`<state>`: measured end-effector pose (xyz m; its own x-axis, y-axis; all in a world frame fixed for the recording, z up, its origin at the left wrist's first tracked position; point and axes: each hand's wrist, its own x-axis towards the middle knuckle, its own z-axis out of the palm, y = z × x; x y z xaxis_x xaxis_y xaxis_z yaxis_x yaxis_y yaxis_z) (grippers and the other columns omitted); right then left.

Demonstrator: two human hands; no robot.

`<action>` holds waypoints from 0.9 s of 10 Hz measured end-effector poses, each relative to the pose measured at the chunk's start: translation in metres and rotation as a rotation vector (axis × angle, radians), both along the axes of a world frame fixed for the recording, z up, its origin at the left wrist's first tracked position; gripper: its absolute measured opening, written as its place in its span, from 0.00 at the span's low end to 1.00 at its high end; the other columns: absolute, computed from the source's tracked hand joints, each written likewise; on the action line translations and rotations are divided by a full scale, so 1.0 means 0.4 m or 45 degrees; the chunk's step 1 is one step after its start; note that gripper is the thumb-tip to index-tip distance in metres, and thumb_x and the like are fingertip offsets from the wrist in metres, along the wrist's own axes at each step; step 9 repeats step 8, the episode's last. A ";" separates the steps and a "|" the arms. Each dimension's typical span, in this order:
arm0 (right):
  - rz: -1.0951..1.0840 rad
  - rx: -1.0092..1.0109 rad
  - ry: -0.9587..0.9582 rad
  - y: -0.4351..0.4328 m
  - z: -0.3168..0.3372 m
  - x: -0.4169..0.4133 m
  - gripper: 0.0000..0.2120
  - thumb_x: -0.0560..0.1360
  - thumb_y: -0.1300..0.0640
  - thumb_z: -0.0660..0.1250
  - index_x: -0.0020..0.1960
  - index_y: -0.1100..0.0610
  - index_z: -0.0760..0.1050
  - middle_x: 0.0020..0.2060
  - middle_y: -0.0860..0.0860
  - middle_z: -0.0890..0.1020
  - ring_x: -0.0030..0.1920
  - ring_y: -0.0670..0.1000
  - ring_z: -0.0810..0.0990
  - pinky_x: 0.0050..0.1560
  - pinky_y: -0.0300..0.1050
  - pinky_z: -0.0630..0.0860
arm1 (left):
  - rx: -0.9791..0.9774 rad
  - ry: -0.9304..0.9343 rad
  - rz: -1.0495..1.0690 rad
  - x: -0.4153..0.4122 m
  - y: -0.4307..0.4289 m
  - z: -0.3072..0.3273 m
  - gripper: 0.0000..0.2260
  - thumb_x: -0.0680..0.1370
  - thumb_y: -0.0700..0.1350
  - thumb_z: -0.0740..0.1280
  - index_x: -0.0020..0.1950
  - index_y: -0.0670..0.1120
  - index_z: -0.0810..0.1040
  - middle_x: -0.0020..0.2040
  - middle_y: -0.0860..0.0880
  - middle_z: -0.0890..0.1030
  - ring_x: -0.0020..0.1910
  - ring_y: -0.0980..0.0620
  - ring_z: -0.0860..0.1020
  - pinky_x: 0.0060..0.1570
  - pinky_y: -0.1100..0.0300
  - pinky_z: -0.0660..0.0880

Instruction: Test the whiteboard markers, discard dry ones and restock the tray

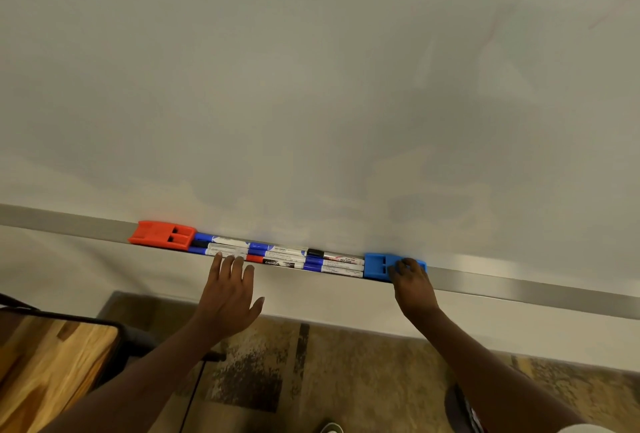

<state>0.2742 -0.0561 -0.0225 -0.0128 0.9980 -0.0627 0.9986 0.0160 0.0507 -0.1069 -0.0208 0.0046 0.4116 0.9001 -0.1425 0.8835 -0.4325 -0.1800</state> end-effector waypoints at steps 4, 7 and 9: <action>0.017 0.200 -0.071 -0.010 0.014 -0.013 0.12 0.64 0.60 0.78 0.46 0.62 0.82 0.48 0.60 0.82 0.60 0.66 0.73 0.55 0.64 0.73 | -0.031 0.000 0.033 0.011 -0.010 0.014 0.37 0.75 0.65 0.50 0.67 0.35 0.72 0.68 0.32 0.69 0.69 0.31 0.65 0.70 0.37 0.48; -0.073 0.318 0.194 -0.005 0.034 -0.062 0.32 0.67 0.43 0.71 0.65 0.57 0.67 0.63 0.59 0.71 0.67 0.62 0.62 0.62 0.64 0.67 | 0.143 -0.176 -0.004 0.016 -0.001 0.033 0.40 0.75 0.67 0.46 0.73 0.36 0.55 0.75 0.32 0.54 0.74 0.32 0.51 0.68 0.32 0.54; -0.056 0.323 0.197 -0.002 0.042 -0.085 0.37 0.69 0.37 0.65 0.69 0.58 0.62 0.67 0.60 0.68 0.70 0.63 0.60 0.64 0.64 0.65 | 0.169 -0.191 0.032 0.025 0.006 0.025 0.41 0.75 0.67 0.53 0.74 0.36 0.57 0.75 0.32 0.53 0.75 0.32 0.50 0.68 0.33 0.53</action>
